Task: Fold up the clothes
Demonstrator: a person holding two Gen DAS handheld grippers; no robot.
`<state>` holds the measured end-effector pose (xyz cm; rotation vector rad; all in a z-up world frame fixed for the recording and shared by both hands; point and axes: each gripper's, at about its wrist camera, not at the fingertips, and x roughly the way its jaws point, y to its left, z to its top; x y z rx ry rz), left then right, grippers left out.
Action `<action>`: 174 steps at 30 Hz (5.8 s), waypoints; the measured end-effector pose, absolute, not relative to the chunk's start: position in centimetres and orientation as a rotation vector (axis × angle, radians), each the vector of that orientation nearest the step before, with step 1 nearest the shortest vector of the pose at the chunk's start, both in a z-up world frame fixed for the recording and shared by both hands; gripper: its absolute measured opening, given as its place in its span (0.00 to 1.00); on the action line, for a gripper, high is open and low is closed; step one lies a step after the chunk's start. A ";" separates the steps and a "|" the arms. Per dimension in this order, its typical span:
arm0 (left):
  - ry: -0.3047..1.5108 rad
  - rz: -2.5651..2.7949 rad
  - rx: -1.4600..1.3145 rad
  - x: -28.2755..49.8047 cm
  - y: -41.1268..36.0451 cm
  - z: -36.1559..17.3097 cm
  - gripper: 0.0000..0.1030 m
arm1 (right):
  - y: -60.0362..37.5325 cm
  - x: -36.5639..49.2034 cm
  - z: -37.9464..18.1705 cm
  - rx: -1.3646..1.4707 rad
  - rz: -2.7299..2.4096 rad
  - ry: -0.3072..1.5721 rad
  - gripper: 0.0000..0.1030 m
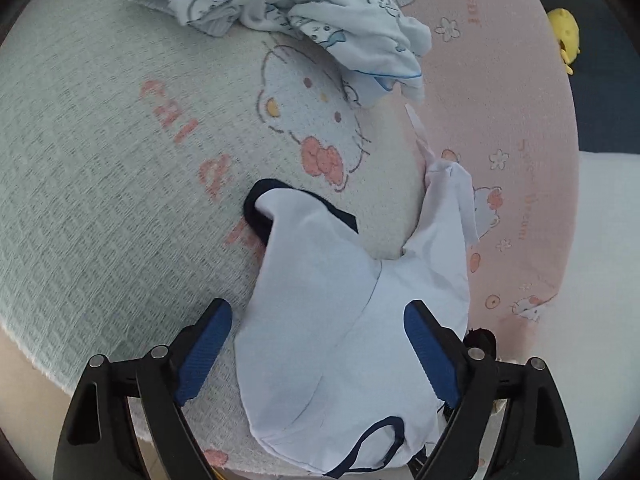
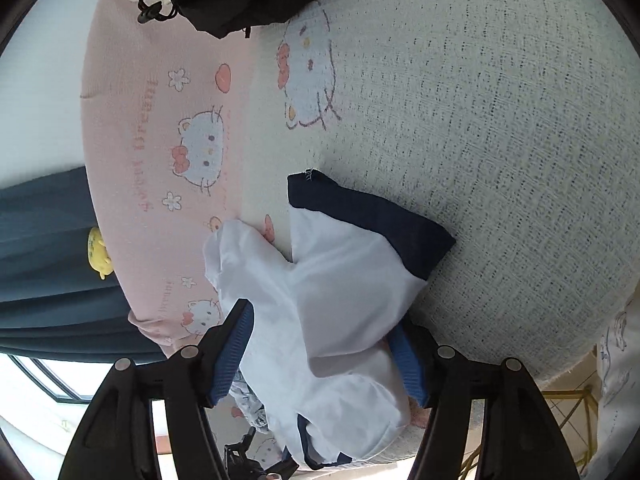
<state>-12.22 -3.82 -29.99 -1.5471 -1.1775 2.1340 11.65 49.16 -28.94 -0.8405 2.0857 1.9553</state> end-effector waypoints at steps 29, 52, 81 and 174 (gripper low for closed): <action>-0.702 2.367 -1.598 -14.7 3.1 -28.5 0.53 | 48.8 7.1 -26.2 -1.112 2.189 1.501 0.20; -0.222 2.761 -1.657 -11.3 -0.1 -26.5 0.02 | 43.0 6.3 -22.5 -1.303 2.108 0.153 0.00; -1.139 2.053 -1.532 -12.0 -2.2 -26.6 0.81 | 42.9 11.4 -16.5 -1.075 2.263 0.525 0.58; 1.297 2.431 -0.850 1.0 19.2 -28.8 0.93 | 20.5 4.8 -29.3 -0.933 2.046 -1.672 0.66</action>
